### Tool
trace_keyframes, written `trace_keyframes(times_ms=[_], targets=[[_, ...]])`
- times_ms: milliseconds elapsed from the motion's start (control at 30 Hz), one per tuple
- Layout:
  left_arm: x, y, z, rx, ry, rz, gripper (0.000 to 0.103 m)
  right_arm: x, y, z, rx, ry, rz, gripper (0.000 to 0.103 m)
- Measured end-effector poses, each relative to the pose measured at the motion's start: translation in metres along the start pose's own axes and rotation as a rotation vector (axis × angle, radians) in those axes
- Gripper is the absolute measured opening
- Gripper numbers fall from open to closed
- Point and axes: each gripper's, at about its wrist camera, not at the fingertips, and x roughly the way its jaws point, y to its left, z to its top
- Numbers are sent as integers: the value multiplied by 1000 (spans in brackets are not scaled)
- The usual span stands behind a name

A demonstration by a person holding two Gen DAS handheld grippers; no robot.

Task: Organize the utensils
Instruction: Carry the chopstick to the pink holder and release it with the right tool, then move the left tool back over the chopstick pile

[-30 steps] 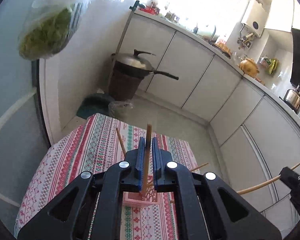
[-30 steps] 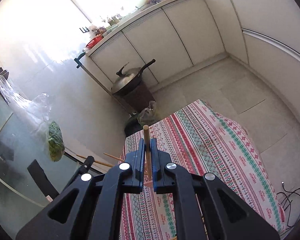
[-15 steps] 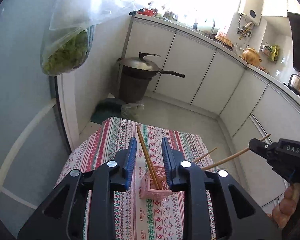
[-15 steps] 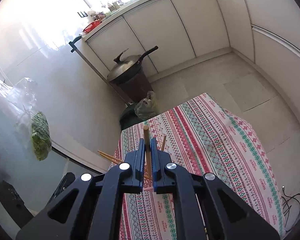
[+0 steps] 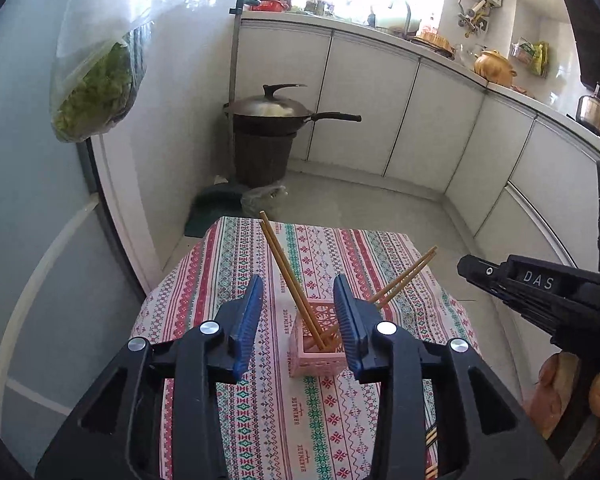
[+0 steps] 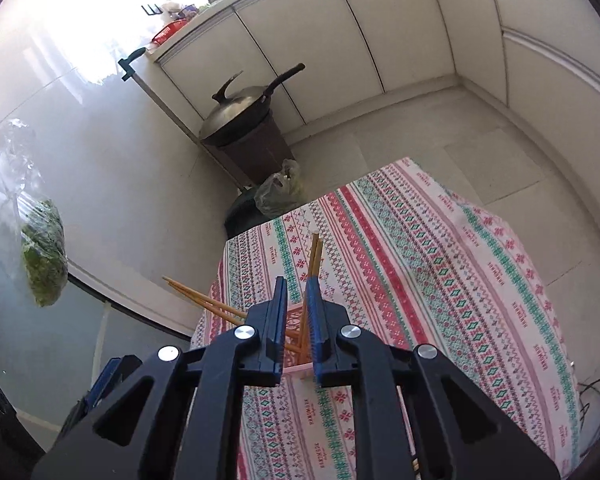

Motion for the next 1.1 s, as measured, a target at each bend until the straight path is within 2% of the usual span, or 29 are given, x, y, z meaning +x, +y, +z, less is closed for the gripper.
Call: trace_keyframes(times_ms=[167, 267, 333, 400, 433, 700, 833, 900, 967, 1100], targets=[[-1, -10, -4, 26, 3, 17, 45, -22, 5, -13, -104, -78, -57, 16], [-1, -14, -8, 41, 6, 24, 46, -31, 4, -23, -133, -106, -85, 30], [-2, -18, -11, 50, 7, 28, 48, -37, 3, -31, -156, -127, -109, 31], [-4, -20, -14, 51, -1, 30, 59, -39, 0, -38, -176, -129, -127, 31], [-6, -21, -15, 54, -8, 32, 61, -40, -2, -42, -182, -128, -135, 31], [-9, -35, -30, 95, 6, 30, 65, -45, -18, -64, -201, -129, -197, 33], [-12, -36, -35, 94, 6, 25, 72, -49, -28, -72, -183, -130, -215, 51], [-14, -37, -37, 97, 1, 29, 74, -53, -33, -75, -177, -140, -227, 54], [-16, -39, -39, 102, 0, 26, 78, -56, -38, -79, -168, -147, -242, 66], [-16, -44, -45, 124, 3, 30, 81, -64, -51, -85, -132, -168, -267, 76]])
